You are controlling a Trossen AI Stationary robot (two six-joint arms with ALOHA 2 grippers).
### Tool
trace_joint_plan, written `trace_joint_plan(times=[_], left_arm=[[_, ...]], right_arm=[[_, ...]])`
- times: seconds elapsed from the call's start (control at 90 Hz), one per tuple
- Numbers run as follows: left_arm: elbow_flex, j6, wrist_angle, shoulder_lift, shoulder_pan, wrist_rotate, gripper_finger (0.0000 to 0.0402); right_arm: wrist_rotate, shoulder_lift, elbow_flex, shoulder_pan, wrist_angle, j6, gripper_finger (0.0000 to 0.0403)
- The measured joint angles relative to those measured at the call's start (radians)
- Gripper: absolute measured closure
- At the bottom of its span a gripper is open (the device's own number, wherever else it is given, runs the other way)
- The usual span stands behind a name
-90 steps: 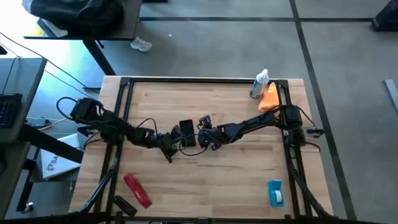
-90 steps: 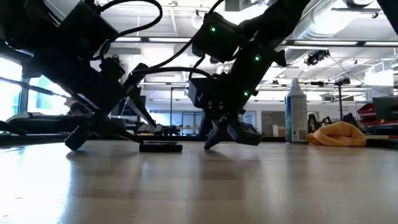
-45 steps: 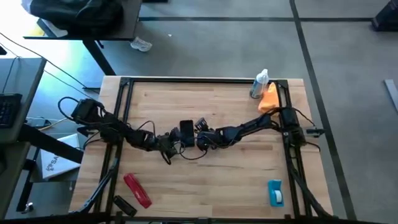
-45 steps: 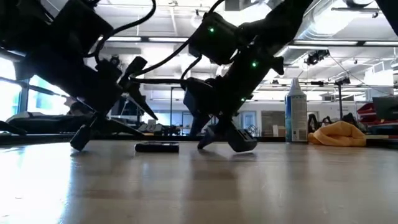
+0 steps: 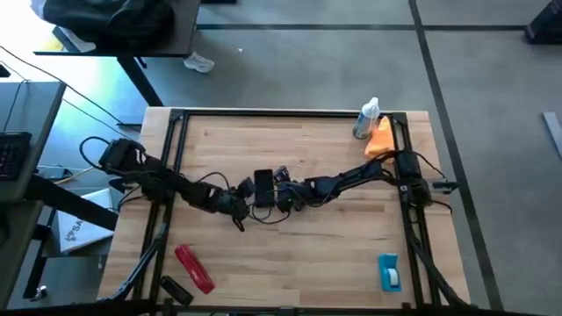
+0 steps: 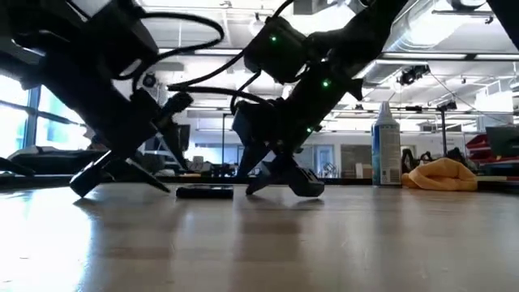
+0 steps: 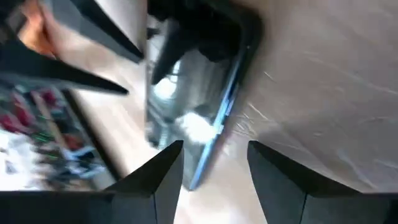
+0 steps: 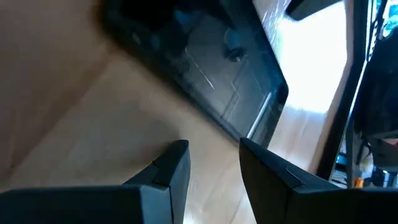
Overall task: Apply microfiber cloth
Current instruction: Spray the front and back of the cellphone using a spray bottle
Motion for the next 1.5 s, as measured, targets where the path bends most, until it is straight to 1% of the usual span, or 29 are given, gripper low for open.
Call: trace_joint_plan(times=[0.1,0.244,0.344,0.467,0.656,0.756,0.856,0.956,1.122,1.289,1.422,1.5], left_arm=[[-0.005,-0.035,0.029,0.0,0.02,0.03,0.0253],[-0.004,-0.028,0.088,0.001,0.043,0.075,0.0263],[-0.005,-0.022,0.11,0.002,0.054,0.088,0.0269],[-0.005,-0.022,0.116,0.002,0.05,0.089,0.027],[-0.003,-0.017,0.126,-0.002,0.011,0.061,0.0271],[0.001,-0.031,0.126,-0.022,-0.009,0.064,0.0271],[0.0,-0.061,0.136,-0.049,-0.032,0.097,0.0271],[0.006,-0.093,0.161,-0.076,-0.05,0.091,0.0271],[0.004,-0.112,0.145,-0.093,-0.062,0.063,0.0271],[0.005,-0.125,0.131,-0.093,-0.06,0.051,0.0271],[0.005,-0.109,0.131,-0.093,-0.057,0.093,0.0271],[0.005,-0.11,0.132,-0.093,-0.054,0.11,0.0279]], right_arm=[[-0.037,0.001,0.0,0.0,0.028,0.014,0.0288],[-0.131,0.003,0.0,0.002,0.08,0.101,0.0288],[-0.143,0.004,-0.002,0.005,0.104,0.141,0.0288],[-0.129,0.005,-0.003,0.015,0.117,0.184,0.0288],[-0.112,0.005,-0.003,0.015,0.106,0.272,0.0288],[-0.059,0.005,-0.003,0.026,0.106,0.27,0.0288],[-0.008,0.005,-0.003,0.039,0.115,0.265,0.0288],[0.001,0.003,-0.001,0.052,0.132,0.265,0.0288],[0.001,0.003,0.0,0.08,0.141,0.272,0.0288],[0.028,0.002,0.0,0.086,0.145,0.296,0.0288],[0.05,0.001,0.0,0.087,0.157,0.304,0.0288],[0.052,0.001,0.0,0.087,0.164,0.323,0.0288]])
